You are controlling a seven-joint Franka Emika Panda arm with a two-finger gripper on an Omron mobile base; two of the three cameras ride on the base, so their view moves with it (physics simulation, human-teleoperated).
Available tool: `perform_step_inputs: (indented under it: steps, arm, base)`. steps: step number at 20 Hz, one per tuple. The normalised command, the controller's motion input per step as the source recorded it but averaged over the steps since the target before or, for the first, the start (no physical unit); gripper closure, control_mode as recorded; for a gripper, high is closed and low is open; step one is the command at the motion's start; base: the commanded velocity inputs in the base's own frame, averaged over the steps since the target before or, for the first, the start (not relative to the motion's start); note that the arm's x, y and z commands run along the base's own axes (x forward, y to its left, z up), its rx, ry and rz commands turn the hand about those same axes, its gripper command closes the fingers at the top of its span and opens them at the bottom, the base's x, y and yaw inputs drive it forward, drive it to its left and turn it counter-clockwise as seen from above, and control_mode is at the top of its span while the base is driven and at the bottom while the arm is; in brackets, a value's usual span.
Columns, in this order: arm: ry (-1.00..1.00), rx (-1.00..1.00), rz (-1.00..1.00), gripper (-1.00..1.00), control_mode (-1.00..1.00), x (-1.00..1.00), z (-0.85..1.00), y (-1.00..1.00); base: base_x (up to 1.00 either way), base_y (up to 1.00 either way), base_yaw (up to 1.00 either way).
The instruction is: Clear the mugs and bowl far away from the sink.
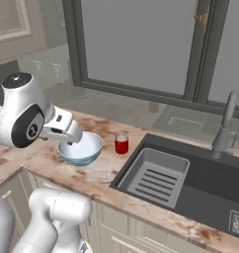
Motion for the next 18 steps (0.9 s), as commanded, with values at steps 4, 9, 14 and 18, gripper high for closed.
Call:
perform_step_inputs:
  steps: [4,9,14,18]
  arm:
    - [0.00,0.00,0.00,-1.00,-1.00,0.31,-0.19,0.00]
    - [0.01,0.11,0.00,-1.00,-1.00,0.03,-0.31,-0.01]
    - [0.02,0.06,0.00,-1.00,-1.00,0.12,-0.39,0.00]
    - [0.03,0.00,0.00,-1.00,-1.00,0.25,-0.34,0.00]
  base:
    - [0.00,0.00,0.00]
    - [0.00,0.00,0.00]
    - [0.00,0.00,0.00]
    - [0.00,0.00,0.00]
